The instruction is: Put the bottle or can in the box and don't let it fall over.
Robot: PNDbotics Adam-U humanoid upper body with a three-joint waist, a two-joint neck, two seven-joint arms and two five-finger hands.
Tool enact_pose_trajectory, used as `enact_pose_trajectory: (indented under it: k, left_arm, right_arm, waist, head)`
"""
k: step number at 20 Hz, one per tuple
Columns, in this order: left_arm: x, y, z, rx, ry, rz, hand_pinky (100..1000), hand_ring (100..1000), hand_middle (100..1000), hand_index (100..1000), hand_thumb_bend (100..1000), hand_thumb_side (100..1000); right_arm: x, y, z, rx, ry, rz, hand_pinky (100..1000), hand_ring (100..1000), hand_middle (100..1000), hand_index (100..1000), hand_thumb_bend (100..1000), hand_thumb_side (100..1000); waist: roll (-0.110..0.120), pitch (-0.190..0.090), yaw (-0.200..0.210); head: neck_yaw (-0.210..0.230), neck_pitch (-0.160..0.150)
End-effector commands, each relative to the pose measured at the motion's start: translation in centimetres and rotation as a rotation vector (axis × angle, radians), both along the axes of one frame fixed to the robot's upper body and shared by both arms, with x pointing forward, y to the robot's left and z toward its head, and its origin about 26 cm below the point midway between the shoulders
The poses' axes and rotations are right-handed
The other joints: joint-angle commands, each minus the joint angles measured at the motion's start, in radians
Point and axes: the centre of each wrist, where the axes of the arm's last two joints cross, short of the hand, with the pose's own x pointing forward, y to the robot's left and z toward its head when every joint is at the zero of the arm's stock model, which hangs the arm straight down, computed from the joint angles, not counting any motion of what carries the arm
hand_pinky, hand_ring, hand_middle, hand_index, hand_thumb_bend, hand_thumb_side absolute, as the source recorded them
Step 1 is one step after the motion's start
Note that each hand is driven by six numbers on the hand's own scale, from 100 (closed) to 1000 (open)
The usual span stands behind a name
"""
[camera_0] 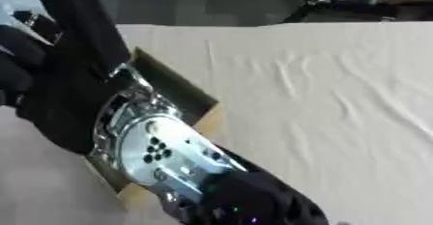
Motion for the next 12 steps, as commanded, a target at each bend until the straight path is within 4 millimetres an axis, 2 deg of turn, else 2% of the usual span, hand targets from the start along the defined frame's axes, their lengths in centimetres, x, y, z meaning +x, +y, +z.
enact_pose_trajectory:
  k: [1,7,12]
  left_arm:
    - [-0.1,0.3,0.9,-0.015,-0.029,0.019,752,812,749,898,202,868]
    - [-0.3,0.3,1.2,-0.041,-0.044,0.041,753,813,750,899,205,866]
    - [-0.5,0.2,1.3,-0.040,-0.050,0.041,753,813,750,898,205,865]
  right_arm:
    - [0.5,0.0,0.1,0.025,-0.011,0.001,100,100,100,874,459,458]
    - [2.5,-0.1,-0.9,0.033,0.006,-0.045,100,100,100,875,452,461]
    - [4.0,0.1,-2.6,0.021,0.049,-0.074,100,100,100,876,448,455]
  waist:
    - [0.010,-0.011,0.004]
    - [0.014,-0.002,0.002]
    - [0.016,0.003,0.000]
  head:
    - [-0.004,-0.015]
    - [-0.007,-0.020]
    - [-0.002,-0.024]
